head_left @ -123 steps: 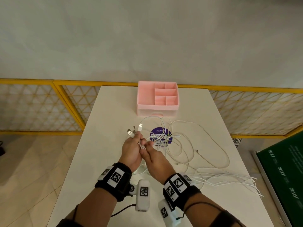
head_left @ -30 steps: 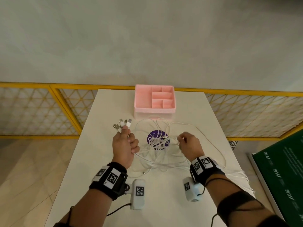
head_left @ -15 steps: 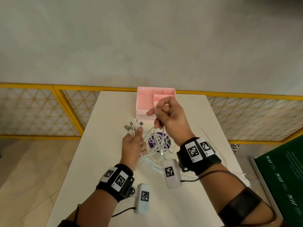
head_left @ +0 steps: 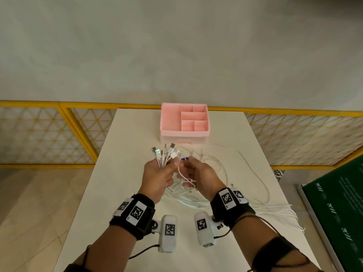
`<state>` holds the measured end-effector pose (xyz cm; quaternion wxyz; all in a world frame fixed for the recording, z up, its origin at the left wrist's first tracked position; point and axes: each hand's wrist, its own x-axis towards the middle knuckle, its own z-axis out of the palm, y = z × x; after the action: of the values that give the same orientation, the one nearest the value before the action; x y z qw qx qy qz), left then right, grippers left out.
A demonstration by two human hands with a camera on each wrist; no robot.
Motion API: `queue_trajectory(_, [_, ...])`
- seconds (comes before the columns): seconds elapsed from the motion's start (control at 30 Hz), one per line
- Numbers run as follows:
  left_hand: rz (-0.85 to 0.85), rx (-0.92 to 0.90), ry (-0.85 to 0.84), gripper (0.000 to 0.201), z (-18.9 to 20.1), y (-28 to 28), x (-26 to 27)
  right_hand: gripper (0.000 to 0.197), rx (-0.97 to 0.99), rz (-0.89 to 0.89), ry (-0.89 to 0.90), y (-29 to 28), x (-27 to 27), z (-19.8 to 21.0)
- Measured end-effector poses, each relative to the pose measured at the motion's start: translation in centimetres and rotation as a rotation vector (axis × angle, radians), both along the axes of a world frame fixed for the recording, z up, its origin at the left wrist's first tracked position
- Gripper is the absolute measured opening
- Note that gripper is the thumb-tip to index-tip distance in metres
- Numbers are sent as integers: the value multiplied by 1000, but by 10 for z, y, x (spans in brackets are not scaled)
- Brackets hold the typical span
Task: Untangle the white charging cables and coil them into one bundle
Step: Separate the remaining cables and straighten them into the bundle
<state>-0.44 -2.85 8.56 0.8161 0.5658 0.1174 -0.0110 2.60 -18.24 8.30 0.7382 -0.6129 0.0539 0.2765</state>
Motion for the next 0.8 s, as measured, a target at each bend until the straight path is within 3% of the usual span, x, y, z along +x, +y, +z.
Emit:
queue_trajectory(0.1, [-86, 41, 11, 14, -2, -5, -6, 41, 275, -185, 104, -2, 16, 11])
queue_trajectory(0.2, [-158, 70, 64, 8, -4, -7, -14, 31, 291, -348, 4, -4, 31, 24])
queue_trajectory(0.33, [-170, 73, 103, 9, -10, -6, -18, 23, 79, -332, -176, -5, 46, 35])
queue_trajectory(0.47, [29, 4, 53, 58, -10, 0, -9, 15, -236, -127, -345, -1, 42, 38])
queue_trajectory(0.5, [86, -33, 41, 57, -9, 3, -6, 13, -298, -75, -342, 0, 39, 37])
queue_trajectory(0.57, [118, -88, 13, 19, 0, 6, -1, 9, -424, 14, -306, -1, 32, 29])
queue_trajectory(0.7, [101, -77, -40, 10, 4, 2, 4, 12, -706, 23, -307, -3, 26, 13])
queue_trajectory(0.8, [88, -58, -28, 47, -4, -6, 5, 16, -658, -1, -374, 0, 24, 21])
